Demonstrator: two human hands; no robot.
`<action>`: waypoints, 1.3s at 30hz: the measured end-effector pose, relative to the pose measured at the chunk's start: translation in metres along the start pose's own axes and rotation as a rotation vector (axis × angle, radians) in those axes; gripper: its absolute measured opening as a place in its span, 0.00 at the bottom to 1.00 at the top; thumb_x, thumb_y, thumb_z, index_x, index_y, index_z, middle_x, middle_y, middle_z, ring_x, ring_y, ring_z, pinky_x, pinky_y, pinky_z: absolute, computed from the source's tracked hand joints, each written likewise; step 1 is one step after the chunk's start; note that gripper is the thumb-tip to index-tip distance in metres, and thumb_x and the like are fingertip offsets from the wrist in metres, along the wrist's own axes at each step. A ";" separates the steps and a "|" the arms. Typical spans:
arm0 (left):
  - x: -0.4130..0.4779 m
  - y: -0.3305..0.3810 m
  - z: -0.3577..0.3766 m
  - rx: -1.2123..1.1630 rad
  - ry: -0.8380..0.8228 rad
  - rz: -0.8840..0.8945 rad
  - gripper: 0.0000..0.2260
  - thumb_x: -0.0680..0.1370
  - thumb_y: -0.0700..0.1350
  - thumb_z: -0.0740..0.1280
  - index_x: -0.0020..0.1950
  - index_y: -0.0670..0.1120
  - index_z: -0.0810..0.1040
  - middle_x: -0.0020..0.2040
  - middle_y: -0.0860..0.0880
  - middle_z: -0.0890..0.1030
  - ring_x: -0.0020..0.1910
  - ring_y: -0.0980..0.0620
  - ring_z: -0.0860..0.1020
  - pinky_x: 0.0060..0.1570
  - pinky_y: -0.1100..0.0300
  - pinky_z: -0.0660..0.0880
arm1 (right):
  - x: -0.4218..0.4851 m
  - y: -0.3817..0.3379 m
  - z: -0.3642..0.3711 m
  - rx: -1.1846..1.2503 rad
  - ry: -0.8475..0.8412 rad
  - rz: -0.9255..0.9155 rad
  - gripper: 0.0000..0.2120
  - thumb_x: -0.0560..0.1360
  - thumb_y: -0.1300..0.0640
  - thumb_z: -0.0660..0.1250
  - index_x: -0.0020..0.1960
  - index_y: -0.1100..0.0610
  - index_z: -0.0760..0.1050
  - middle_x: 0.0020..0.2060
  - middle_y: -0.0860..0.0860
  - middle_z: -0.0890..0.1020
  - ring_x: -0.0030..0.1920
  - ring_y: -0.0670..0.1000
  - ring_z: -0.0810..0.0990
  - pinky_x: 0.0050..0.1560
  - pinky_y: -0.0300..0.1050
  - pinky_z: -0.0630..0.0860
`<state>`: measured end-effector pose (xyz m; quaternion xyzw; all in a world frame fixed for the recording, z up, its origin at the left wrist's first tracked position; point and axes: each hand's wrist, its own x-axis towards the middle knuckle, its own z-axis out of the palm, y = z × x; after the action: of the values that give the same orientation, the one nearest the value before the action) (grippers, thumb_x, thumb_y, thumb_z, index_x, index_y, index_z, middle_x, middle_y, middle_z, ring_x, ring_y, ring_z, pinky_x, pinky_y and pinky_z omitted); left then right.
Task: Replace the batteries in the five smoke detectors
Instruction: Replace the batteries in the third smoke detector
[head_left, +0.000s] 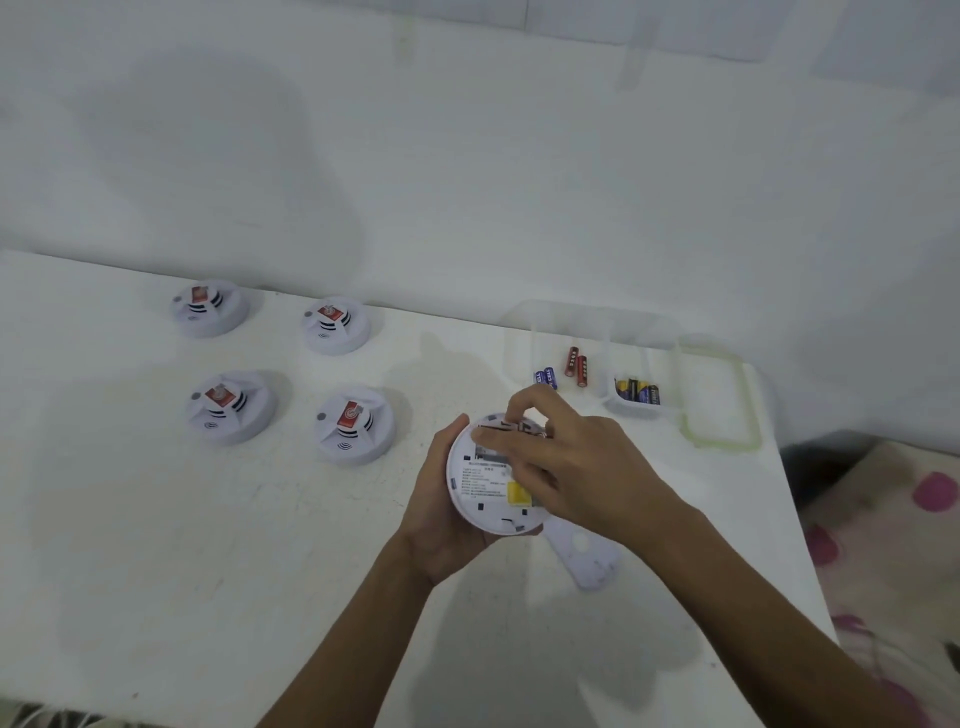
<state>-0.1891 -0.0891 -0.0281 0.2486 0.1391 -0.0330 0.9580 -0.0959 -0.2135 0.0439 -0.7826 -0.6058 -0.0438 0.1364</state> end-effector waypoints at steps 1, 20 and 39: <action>-0.001 0.002 -0.001 0.009 0.014 -0.007 0.25 0.74 0.60 0.52 0.51 0.50 0.84 0.53 0.41 0.82 0.47 0.42 0.82 0.45 0.44 0.79 | 0.002 -0.001 0.000 -0.003 -0.012 -0.003 0.15 0.75 0.52 0.57 0.57 0.48 0.79 0.53 0.53 0.76 0.27 0.46 0.62 0.29 0.29 0.53; -0.027 0.066 -0.049 0.052 -0.010 -0.034 0.24 0.75 0.62 0.52 0.51 0.52 0.84 0.51 0.44 0.83 0.46 0.44 0.82 0.44 0.46 0.80 | 0.046 -0.069 0.006 0.455 0.184 0.377 0.08 0.77 0.59 0.65 0.55 0.54 0.74 0.48 0.42 0.82 0.45 0.37 0.77 0.43 0.27 0.72; -0.045 0.107 -0.094 -0.008 -0.067 -0.087 0.30 0.79 0.61 0.44 0.57 0.46 0.81 0.55 0.41 0.81 0.52 0.41 0.81 0.47 0.46 0.79 | 0.088 -0.135 0.078 0.390 0.644 0.639 0.09 0.74 0.57 0.67 0.51 0.59 0.81 0.47 0.50 0.81 0.46 0.42 0.78 0.44 0.24 0.73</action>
<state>-0.2419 0.0499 -0.0436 0.2372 0.1179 -0.0825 0.9607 -0.2095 -0.0791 0.0115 -0.8359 -0.2594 -0.1251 0.4673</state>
